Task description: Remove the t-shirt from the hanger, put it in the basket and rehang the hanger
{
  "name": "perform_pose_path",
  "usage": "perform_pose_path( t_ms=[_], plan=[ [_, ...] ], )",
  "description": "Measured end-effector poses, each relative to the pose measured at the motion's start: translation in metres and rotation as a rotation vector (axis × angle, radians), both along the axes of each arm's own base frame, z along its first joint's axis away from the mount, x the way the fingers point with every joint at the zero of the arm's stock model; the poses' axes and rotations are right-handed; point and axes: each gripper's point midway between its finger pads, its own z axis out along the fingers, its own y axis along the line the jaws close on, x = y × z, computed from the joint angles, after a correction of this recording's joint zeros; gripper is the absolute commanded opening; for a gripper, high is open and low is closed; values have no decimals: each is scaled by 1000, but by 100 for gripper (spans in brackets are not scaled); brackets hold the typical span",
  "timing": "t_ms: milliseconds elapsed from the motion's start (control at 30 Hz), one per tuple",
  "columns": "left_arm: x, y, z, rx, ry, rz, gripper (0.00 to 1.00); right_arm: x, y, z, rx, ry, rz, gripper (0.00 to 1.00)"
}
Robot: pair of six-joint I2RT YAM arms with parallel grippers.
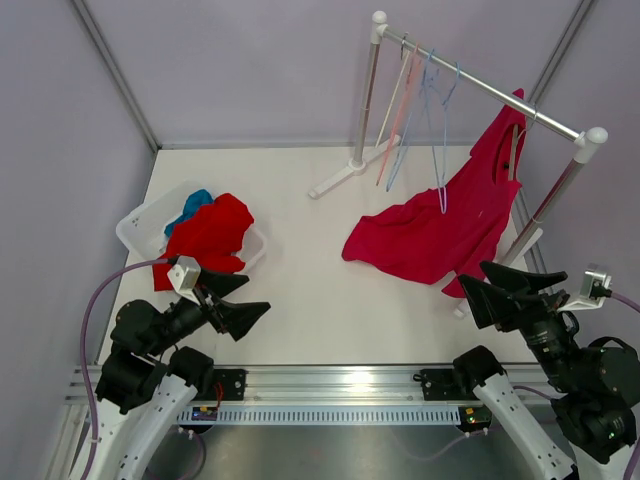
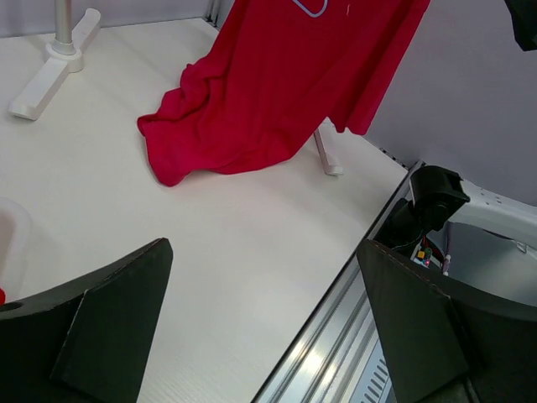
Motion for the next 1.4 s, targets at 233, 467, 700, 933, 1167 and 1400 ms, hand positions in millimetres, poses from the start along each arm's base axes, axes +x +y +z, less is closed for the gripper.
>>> perform_pose_path(
  t_ms=[233, 467, 700, 933, 1167, 1400],
  plan=[
    [-1, -1, 0, 0, 0, -6, 99, -8, -19, 35, 23, -39, -75, 97],
    [-2, -1, 0, 0, 1, -11, 99, -2, -40, 59, 4, -37, -194, 77],
    [-4, 0, 2, -9, -5, -11, 99, 44, -61, 69, -96, 55, -419, 34],
    [-8, 1, 6, -20, -31, -15, 99, 102, -86, 77, -268, 156, -706, 40],
    [-16, 1, 10, -33, -59, -36, 99, 153, -84, 100, -432, 223, -838, 36],
    [-27, -1, 14, -46, -83, -78, 99, 186, -102, 88, -530, 366, -896, 50]
  ],
)
